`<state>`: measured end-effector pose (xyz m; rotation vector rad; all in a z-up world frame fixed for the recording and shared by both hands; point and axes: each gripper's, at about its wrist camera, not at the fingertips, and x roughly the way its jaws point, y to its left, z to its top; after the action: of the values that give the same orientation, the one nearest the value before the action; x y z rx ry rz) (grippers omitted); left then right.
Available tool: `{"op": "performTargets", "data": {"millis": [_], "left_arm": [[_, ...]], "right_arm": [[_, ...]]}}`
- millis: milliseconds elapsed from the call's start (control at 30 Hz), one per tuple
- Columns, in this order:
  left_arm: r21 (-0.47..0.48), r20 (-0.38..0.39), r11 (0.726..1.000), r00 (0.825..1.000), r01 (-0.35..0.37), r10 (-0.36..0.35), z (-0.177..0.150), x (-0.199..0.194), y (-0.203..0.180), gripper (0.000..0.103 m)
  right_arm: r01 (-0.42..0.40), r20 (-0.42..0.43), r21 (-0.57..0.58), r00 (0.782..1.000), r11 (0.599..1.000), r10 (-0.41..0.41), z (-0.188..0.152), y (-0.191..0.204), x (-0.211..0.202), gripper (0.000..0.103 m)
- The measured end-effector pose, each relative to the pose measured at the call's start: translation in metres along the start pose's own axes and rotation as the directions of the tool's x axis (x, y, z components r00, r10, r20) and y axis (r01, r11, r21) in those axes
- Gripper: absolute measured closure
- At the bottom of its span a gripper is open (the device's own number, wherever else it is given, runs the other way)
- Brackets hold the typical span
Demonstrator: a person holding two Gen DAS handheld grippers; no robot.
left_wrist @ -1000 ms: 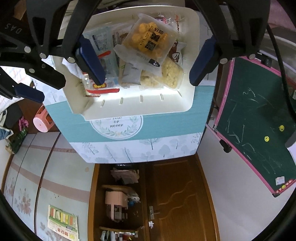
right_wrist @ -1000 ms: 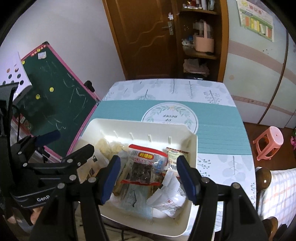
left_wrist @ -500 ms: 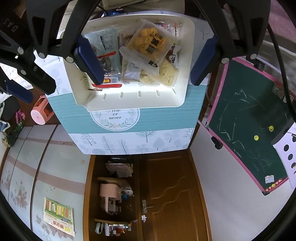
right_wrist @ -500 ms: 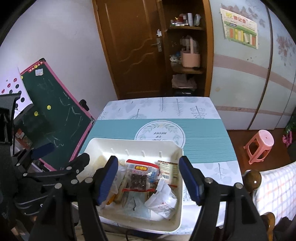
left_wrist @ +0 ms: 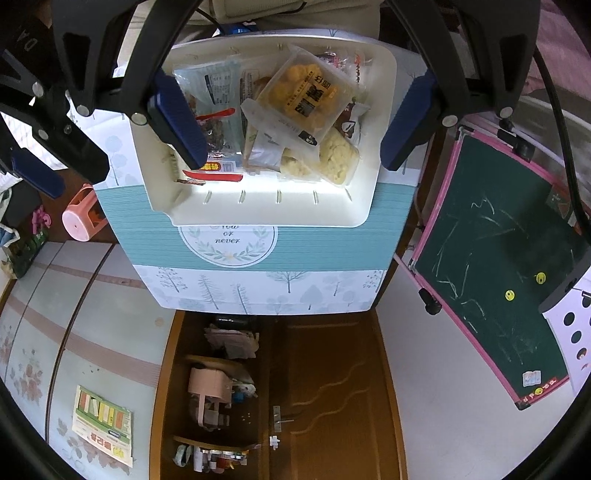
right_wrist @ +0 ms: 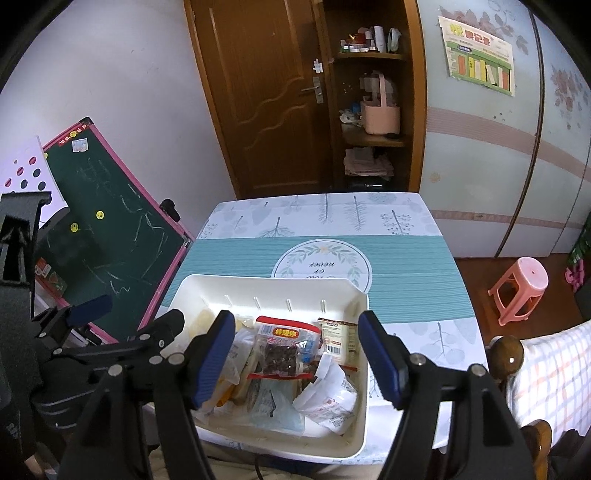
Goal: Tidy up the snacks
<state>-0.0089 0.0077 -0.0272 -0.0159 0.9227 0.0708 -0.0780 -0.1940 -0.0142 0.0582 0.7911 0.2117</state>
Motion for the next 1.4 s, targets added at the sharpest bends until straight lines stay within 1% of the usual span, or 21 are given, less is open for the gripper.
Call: {"op": "performTargets", "data": {"millis": [633, 1033, 1400], "left_arm": [[-0.005, -0.027, 1.000, 0.999, -0.018, 0.018, 0.001, 0.012, 0.001, 0.009], [0.004, -0.051, 1.000, 0.999, -0.008, 0.009, 0.001, 0.017, 0.000, 0.009], [0.007, -0.055, 1.000, 0.998, -0.009, 0.010, 0.001, 0.020, 0.000, 0.009]], "right_arm": [[-0.016, -0.042, 0.014, 0.999, 1.000, 0.017, -0.001, -0.001, 0.016, 0.033], [-0.025, -0.054, 0.033, 0.998, 0.999, 0.026, -0.001, -0.007, 0.021, 0.033], [-0.030, -0.059, 0.043, 0.998, 0.999, 0.032, -0.002, -0.008, 0.023, 0.033]]}}
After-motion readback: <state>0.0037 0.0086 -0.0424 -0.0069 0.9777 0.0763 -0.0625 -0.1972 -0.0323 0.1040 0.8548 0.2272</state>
